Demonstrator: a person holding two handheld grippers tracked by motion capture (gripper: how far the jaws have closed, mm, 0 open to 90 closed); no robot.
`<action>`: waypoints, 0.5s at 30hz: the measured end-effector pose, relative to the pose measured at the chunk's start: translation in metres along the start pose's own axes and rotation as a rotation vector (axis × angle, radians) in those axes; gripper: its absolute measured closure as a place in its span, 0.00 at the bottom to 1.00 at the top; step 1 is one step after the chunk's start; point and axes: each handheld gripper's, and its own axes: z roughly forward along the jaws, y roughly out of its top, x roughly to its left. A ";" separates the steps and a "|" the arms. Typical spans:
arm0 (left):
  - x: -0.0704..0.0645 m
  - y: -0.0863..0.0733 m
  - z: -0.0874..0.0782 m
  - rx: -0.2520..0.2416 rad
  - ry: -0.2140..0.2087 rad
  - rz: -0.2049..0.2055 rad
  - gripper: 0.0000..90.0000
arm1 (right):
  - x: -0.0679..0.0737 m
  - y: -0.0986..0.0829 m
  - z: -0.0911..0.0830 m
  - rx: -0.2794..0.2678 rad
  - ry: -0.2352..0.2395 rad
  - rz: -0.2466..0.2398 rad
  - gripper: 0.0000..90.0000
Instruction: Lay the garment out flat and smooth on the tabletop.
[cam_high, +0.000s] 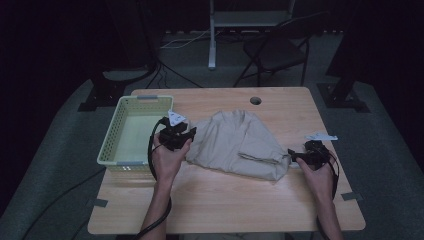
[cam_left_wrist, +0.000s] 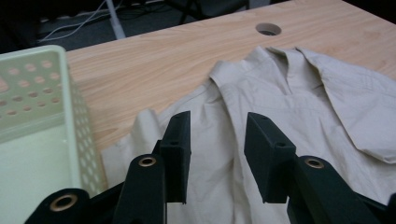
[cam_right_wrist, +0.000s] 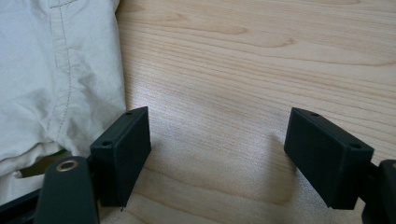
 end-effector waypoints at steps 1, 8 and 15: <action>-0.001 0.000 0.000 0.002 0.000 0.004 0.68 | 0.000 0.000 0.000 -0.001 0.001 -0.001 0.25; -0.004 -0.002 0.004 0.008 -0.012 0.007 0.67 | 0.000 0.000 0.000 -0.005 0.007 -0.008 0.28; -0.009 -0.006 0.008 0.014 -0.032 0.018 0.64 | 0.001 -0.001 -0.002 -0.016 0.007 -0.010 0.37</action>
